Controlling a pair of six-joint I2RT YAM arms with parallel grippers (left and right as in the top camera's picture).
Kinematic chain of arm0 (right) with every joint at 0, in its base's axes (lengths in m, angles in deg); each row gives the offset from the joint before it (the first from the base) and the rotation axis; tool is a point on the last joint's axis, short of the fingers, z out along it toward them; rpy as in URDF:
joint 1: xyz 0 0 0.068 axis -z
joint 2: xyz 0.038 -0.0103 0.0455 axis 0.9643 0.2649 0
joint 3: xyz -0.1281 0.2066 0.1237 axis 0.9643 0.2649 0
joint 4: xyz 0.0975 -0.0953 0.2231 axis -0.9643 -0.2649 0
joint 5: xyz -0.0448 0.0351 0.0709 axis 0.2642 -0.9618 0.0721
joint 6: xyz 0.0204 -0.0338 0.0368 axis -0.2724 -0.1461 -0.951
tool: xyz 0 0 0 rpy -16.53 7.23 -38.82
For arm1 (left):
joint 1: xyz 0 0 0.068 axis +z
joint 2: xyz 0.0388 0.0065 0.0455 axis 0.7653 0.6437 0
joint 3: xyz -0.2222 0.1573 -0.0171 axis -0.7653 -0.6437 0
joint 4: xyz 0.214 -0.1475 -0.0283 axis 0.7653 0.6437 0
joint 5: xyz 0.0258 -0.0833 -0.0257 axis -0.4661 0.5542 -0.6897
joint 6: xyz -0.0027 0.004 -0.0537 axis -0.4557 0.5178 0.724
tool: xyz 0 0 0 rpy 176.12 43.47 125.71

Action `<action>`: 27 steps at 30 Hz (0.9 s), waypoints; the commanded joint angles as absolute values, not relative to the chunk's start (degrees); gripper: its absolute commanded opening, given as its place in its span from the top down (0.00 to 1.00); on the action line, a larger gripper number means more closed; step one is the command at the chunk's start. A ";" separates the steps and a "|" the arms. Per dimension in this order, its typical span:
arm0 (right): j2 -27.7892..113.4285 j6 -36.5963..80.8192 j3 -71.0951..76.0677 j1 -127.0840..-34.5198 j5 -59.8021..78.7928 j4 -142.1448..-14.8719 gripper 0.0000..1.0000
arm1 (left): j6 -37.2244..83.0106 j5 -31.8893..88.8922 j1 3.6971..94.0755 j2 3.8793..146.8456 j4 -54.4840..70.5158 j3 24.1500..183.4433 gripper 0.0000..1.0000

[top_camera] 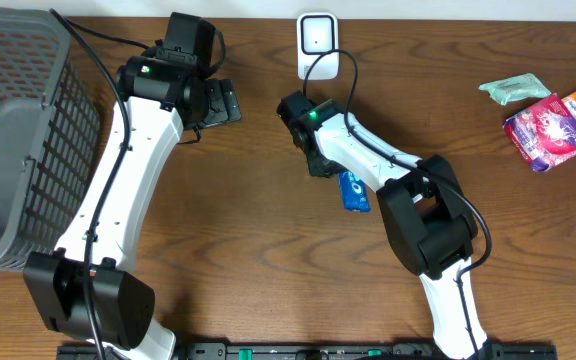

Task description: Scan the item barcode

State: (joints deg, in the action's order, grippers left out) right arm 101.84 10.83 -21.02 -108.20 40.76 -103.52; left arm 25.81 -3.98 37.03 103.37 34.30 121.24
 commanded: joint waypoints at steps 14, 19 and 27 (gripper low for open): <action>96.90 27.68 -28.17 -95.44 -13.86 -105.71 0.99 | 25.70 -4.50 37.09 103.68 34.60 121.54 0.02; 96.58 31.01 -26.94 -89.75 -27.48 -106.93 0.99 | 25.70 -4.50 37.09 103.68 34.60 121.54 0.02; 96.86 27.51 -9.63 -81.95 -40.55 -92.33 0.99 | 25.70 -4.50 37.09 103.68 34.60 121.54 0.02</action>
State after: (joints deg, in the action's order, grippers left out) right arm 97.47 29.17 -15.51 -84.48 -30.95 -94.63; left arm 25.81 -3.98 37.03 103.37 34.28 121.24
